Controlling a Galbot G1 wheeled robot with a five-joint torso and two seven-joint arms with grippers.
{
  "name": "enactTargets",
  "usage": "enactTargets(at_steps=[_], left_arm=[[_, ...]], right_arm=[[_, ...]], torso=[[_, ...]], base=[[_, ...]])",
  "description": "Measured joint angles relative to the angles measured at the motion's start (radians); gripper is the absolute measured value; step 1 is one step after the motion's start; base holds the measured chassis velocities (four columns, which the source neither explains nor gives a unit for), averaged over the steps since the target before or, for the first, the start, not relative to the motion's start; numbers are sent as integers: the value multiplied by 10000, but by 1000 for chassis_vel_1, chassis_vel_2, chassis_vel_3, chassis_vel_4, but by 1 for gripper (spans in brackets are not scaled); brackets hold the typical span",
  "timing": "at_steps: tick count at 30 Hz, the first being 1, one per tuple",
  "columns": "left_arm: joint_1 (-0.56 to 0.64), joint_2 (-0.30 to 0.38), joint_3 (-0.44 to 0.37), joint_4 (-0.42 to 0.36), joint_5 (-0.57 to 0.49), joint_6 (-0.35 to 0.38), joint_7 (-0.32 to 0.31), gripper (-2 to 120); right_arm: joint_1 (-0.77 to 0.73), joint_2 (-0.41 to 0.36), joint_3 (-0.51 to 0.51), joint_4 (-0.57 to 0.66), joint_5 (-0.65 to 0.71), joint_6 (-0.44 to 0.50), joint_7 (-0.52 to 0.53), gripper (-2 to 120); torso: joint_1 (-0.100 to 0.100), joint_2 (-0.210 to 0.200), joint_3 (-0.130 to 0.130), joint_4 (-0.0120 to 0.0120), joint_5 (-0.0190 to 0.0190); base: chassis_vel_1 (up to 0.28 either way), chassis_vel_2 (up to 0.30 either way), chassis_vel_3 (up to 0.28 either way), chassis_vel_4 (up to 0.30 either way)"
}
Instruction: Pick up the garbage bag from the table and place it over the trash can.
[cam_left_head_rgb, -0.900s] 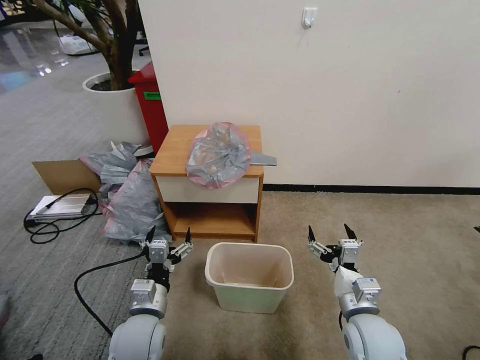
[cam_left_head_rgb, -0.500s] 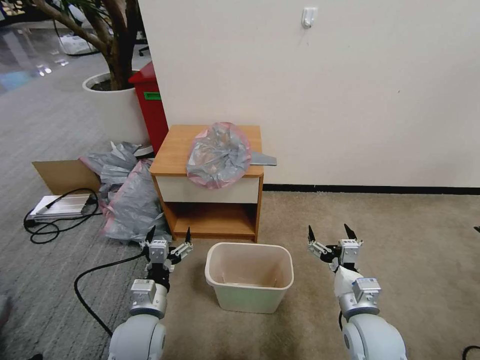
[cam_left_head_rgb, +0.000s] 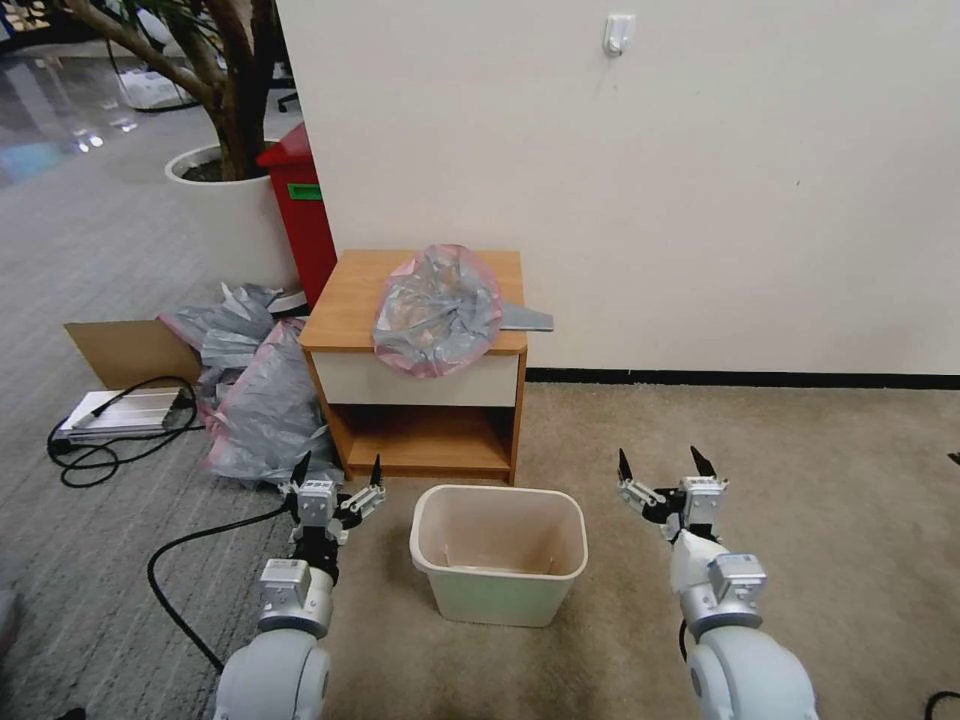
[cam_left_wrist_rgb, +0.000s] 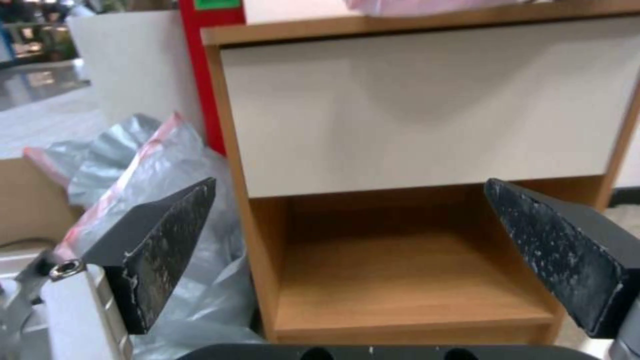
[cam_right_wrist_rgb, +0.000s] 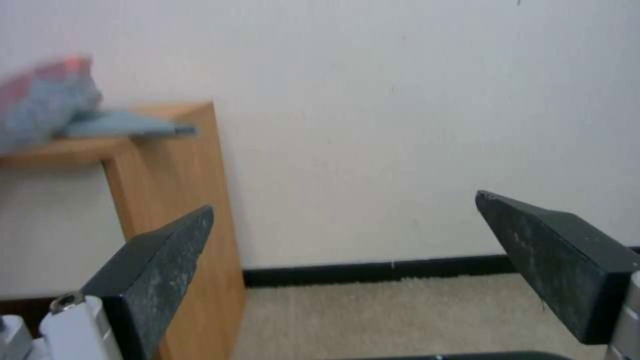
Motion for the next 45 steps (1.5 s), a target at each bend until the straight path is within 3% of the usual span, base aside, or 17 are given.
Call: enactTargets(at_steps=[2,5,8,12,13,17,22,33,45], left_arm=[[205,833,70,-155,-771,-232,-176,100],[324,1220,161,-171,-1232,-336,-116,100],[338,1276,191,-101,-1373,-446,-46,100],[361,1286,191,-11,-1505,-840,12,100],[361,1286,191,-11,-1505,-840,12,100],[433,1276,178,-51,-1624,-1220,98,100],[660,1266,-93,-218,-1676,-1287,371,100],[866,1258,-509,-320,-2125,-1742,693,100],[881,1209,-510,-280,-2119,-1880,764,100]], right_arm=[[-72,-105,-173,57,405,-163,-181,100],[-19,-147,-374,85,1000,-290,-260,100],[133,-196,-536,-5,1611,-342,-286,100],[964,-397,-1162,-749,4041,-283,-299,100],[964,-397,-1162,-749,4041,-283,-299,100],[2923,-234,-1982,-2293,7063,-168,-104,100],[4704,97,-2380,-3866,8298,83,-38,100],[7065,473,-2687,-6441,9603,570,-271,100],[7869,987,-2857,-7476,9707,878,-649,98]], torso=[[1,0,1,-1,18],[0,-1,1,0,13],[0,0,0,0,6],[0,0,1,-2,9],[0,0,1,-2,9],[1,-1,2,2,11],[0,-1,2,2,9],[0,-1,2,2,11],[1,-1,2,0,11]], base=[[0,0,0,0],[0,0,0,0],[0,0,0,0],[0,0,0,0],[0,0,0,0],[0,0,0,0],[0,0,0,0],[0,0,0,0],[0,0,0,0]])
